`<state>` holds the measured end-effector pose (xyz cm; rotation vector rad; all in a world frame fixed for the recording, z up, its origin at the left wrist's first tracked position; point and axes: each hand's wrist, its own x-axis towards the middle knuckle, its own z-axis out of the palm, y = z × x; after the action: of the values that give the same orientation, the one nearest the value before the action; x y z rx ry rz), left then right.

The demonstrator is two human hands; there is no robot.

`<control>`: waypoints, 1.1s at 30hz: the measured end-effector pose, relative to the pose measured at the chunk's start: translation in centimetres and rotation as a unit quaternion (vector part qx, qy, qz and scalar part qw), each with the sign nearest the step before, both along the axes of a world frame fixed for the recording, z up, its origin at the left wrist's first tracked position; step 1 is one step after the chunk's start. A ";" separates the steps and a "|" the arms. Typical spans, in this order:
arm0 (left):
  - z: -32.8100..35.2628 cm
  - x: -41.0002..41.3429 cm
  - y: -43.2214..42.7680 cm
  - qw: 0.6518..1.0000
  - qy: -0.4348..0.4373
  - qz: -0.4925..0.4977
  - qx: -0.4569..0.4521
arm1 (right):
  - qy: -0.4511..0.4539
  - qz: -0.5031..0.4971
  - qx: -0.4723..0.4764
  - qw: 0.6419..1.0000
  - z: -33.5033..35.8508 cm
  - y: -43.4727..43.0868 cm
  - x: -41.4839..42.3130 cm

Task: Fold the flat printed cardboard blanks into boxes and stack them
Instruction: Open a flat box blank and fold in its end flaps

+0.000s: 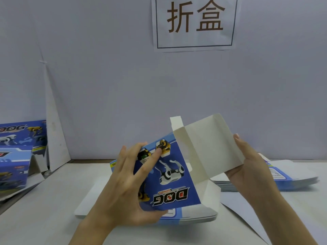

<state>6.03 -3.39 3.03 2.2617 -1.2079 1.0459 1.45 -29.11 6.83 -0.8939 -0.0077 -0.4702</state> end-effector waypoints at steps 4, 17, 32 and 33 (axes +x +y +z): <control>-0.3 0.2 0.0 1.000 -0.009 0.009 0.005 | 0.010 0.044 -0.036 0.998 0.0 -0.6 0.1; -0.6 0.6 -0.2 0.999 -0.050 0.008 0.013 | 0.062 -0.042 -0.151 0.986 0.1 -0.7 -0.5; -0.5 0.3 -0.4 0.998 0.018 0.005 -0.060 | 0.027 -0.111 -0.203 0.972 0.7 -0.2 -1.0; -0.7 0.3 -0.4 0.995 0.035 0.014 -0.087 | 0.026 -0.116 -0.199 0.973 0.6 -0.3 -0.8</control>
<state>6.35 -3.78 2.31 2.1679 -1.0175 1.0322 0.64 -29.43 7.46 -1.3091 0.0526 -0.6768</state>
